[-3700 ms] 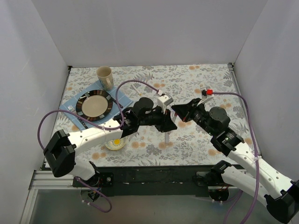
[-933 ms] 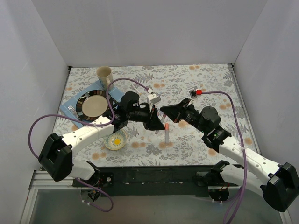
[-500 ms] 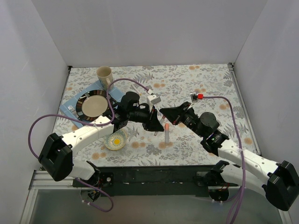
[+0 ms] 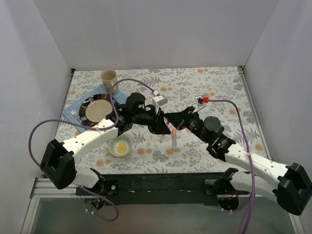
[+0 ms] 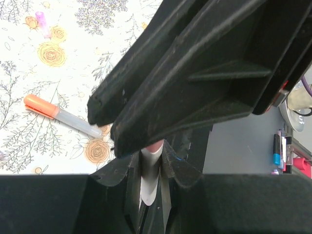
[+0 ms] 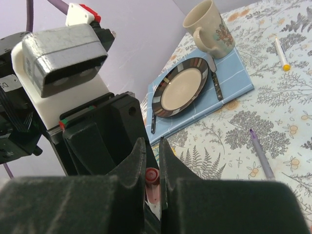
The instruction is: Insert the pens into the pen caps
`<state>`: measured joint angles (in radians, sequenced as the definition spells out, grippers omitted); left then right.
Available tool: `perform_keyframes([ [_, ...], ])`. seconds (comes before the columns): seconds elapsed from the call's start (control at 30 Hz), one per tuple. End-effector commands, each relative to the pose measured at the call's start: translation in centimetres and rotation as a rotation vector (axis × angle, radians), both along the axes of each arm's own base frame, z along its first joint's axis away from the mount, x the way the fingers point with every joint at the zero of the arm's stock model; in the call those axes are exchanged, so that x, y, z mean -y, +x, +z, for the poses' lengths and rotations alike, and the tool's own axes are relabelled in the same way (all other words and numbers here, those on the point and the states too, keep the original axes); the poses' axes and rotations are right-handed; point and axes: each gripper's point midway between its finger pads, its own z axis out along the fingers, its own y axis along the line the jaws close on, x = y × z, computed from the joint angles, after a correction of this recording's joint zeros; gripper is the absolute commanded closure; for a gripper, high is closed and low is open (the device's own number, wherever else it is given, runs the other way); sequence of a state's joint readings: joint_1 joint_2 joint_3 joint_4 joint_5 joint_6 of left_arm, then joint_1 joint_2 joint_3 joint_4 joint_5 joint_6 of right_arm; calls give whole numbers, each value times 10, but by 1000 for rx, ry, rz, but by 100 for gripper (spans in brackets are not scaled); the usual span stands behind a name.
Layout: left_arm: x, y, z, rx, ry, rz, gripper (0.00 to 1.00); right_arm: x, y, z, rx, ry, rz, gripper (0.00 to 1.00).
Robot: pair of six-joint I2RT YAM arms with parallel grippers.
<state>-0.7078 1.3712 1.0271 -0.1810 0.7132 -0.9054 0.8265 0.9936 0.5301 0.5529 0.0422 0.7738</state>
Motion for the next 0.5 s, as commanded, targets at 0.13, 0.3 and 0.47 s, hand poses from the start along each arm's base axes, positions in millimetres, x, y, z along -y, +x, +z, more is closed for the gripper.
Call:
perform_keyframes([
  [0.13,-17,105,183,569,-396,358,100,-12,-126,-115,-425,-273,431,99],
  [0.3,-15,85,161,535,-386,267,100,-10,-93,-60,-285,-223,289,87],
  [0.47,-21,68,144,507,-378,236,100,-5,-49,18,-98,-193,116,47],
])
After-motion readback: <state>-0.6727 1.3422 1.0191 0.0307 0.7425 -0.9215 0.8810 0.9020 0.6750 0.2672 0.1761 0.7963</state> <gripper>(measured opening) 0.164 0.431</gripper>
